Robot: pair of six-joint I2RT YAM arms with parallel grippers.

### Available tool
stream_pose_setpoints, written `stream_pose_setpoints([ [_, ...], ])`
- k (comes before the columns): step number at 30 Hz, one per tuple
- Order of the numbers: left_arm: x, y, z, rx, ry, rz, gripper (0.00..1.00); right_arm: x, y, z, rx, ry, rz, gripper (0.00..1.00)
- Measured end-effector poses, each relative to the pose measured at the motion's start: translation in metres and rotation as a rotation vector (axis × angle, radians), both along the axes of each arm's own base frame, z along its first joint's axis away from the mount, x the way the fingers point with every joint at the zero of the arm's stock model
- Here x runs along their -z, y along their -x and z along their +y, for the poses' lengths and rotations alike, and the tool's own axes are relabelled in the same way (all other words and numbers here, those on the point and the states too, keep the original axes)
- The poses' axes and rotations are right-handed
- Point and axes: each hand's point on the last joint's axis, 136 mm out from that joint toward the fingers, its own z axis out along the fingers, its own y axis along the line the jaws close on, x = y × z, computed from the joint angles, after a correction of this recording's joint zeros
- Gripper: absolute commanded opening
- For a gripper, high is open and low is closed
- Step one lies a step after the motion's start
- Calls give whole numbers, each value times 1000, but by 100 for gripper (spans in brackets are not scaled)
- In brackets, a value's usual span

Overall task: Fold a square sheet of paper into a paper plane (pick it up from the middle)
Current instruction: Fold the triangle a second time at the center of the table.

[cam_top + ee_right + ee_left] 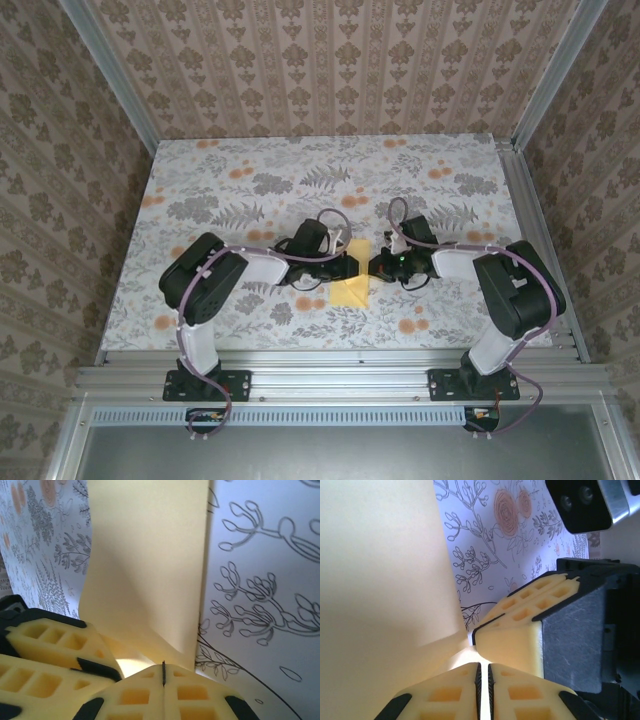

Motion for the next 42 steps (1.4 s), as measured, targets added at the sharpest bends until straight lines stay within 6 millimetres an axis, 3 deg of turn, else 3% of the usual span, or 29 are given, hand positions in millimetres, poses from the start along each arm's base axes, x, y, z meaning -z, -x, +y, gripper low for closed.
stream_pose_setpoints([
  [10, -27, -51, 16, -5, -82, -115, 16, 7, 0, 1, -27, 16, 6, 0],
  [15, -16, -71, 16, 32, -153, -135, 15, 5, 2, 3, -47, 25, 6, 0],
  [23, 18, -65, 20, 122, -252, -83, 15, -3, -4, 9, -77, 29, -20, 0],
  [42, 29, -49, 25, 239, -287, -77, 14, 7, -5, 7, -111, 106, -14, 0],
])
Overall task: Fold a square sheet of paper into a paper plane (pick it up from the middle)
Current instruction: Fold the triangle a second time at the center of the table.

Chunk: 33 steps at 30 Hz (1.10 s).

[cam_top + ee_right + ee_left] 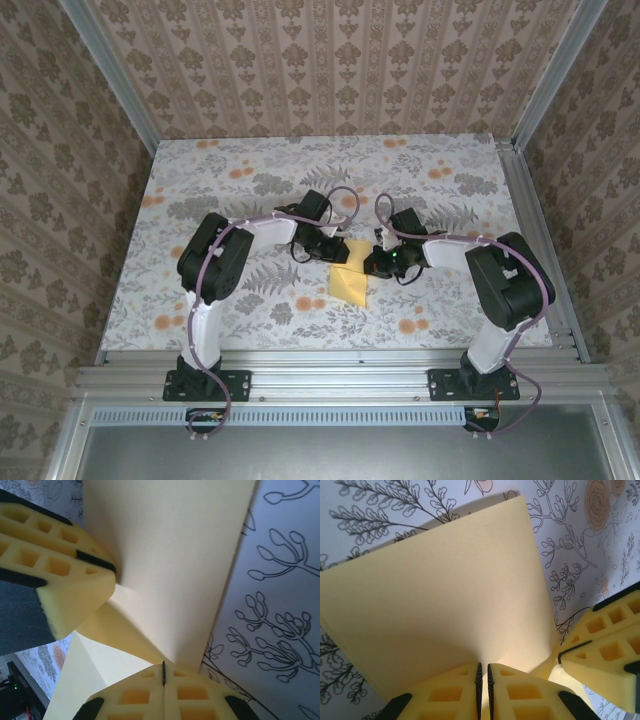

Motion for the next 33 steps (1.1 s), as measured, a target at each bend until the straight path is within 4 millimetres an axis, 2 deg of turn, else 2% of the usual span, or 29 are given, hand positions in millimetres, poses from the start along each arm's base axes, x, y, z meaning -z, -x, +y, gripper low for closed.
stream_pose_setpoints([
  [5, 1, 1, 0, 12, -4, -2, 15, 6, 0, -2, -4, 19, 12, 0],
  [33, -1, 3, -3, 22, 13, 12, 15, 8, -2, 3, -42, 75, -6, 0],
])
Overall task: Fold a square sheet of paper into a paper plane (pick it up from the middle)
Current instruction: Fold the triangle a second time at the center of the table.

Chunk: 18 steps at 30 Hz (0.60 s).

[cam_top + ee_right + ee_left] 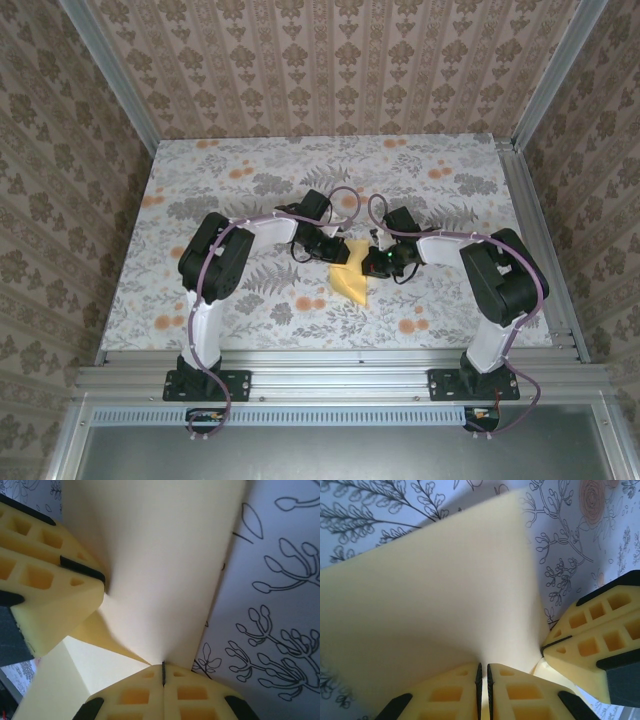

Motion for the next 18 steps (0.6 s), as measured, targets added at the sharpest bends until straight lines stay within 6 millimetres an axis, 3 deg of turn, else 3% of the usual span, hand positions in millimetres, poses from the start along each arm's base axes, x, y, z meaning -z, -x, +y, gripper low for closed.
stream_pose_setpoints([
  [8, -14, -2, -1, -13, 18, -11, 21, 1, -1, 2, -6, 11, -9, 0],
  [18, -75, -12, 6, -49, 69, -142, 22, 1, -1, 2, -20, 15, -18, 0],
])
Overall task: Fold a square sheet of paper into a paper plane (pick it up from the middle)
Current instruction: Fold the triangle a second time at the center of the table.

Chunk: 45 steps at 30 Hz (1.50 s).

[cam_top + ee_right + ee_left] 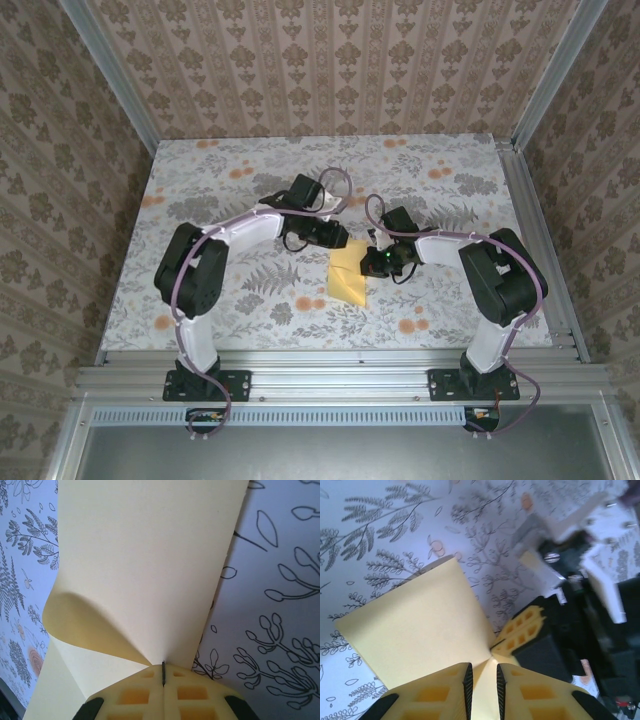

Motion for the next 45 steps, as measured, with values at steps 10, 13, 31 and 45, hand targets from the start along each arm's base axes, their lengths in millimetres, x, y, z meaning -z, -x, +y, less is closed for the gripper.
stream_pose_setpoints([
  [10, 32, 54, 2, 38, -49, 104, 20, 0, 0, 0, 0, 0, 0, 0],
  [13, 40, 57, 4, 28, -55, 124, 19, 0, 0, 0, -1, 0, 1, 0],
  [31, 67, 56, 1, 20, -75, 153, 18, 0, 0, 1, -4, 10, -1, 0],
  [45, 78, 55, 7, 14, -101, 154, 18, -1, 1, 3, -9, 18, -6, 0],
])
